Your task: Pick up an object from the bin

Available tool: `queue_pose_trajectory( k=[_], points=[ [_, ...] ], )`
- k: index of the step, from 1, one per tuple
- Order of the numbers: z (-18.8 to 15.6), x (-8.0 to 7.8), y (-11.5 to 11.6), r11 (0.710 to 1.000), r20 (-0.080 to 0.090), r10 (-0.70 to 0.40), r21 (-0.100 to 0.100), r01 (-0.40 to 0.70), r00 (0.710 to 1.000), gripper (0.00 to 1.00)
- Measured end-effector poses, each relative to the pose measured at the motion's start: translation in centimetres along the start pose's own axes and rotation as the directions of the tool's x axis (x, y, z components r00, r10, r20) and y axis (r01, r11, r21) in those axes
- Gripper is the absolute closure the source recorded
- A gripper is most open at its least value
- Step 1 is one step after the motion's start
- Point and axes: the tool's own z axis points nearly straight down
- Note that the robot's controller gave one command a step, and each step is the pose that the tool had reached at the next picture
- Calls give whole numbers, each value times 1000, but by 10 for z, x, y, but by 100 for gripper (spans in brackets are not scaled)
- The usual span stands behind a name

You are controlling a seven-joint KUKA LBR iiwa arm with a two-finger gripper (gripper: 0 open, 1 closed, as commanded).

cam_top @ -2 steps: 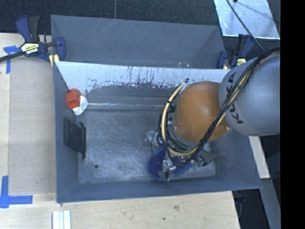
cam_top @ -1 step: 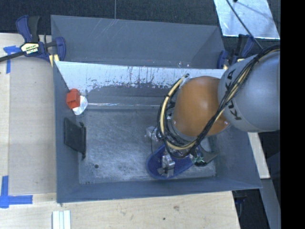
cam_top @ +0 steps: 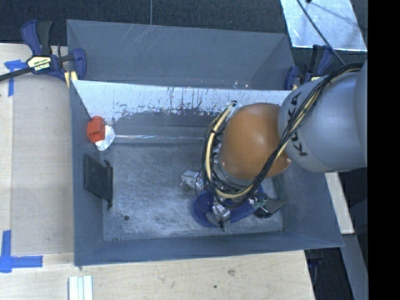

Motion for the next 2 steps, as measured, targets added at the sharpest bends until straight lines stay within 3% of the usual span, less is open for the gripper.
queue_pose_trajectory(
  k=[1, 2],
  points=[
    [0, 0, 0, 1000, 0, 5, -1, -5, 1000, 0],
    [-1, -1, 0, 1000, 3, 5, -1, -5, 1000, 100]
  ],
)
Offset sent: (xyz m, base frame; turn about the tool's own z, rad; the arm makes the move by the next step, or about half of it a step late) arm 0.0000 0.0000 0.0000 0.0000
